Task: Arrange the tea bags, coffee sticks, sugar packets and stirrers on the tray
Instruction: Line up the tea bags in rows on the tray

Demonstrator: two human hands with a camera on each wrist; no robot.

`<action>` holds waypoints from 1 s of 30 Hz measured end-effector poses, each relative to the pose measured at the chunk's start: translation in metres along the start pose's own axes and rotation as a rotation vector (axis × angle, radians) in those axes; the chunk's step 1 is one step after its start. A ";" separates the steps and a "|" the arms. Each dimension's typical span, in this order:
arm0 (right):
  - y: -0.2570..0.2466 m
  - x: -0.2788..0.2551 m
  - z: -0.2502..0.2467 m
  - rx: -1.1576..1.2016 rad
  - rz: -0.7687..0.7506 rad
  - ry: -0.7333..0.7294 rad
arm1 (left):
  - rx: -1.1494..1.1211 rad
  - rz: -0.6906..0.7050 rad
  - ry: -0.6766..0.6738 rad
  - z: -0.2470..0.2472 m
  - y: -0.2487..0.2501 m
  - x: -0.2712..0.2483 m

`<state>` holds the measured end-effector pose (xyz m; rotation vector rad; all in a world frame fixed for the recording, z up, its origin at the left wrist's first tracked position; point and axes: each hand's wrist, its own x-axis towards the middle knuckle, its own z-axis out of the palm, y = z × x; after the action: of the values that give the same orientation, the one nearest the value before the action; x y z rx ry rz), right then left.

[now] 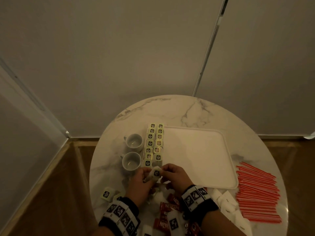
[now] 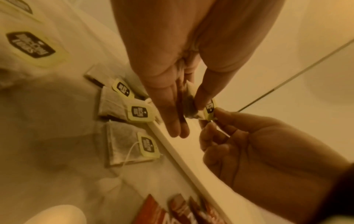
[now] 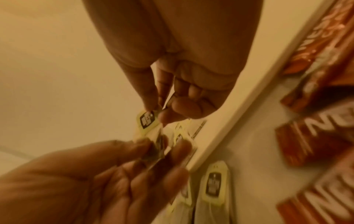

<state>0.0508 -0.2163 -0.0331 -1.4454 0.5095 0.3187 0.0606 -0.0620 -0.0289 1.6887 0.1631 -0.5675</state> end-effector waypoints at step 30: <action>-0.014 0.070 0.006 -0.752 -0.063 0.308 | 0.218 -0.056 -0.079 -0.021 -0.010 -0.006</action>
<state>0.1189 -0.2182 -0.0565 -2.2584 0.6234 0.2461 0.0569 -0.0384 -0.0331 1.8735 0.0946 -0.7131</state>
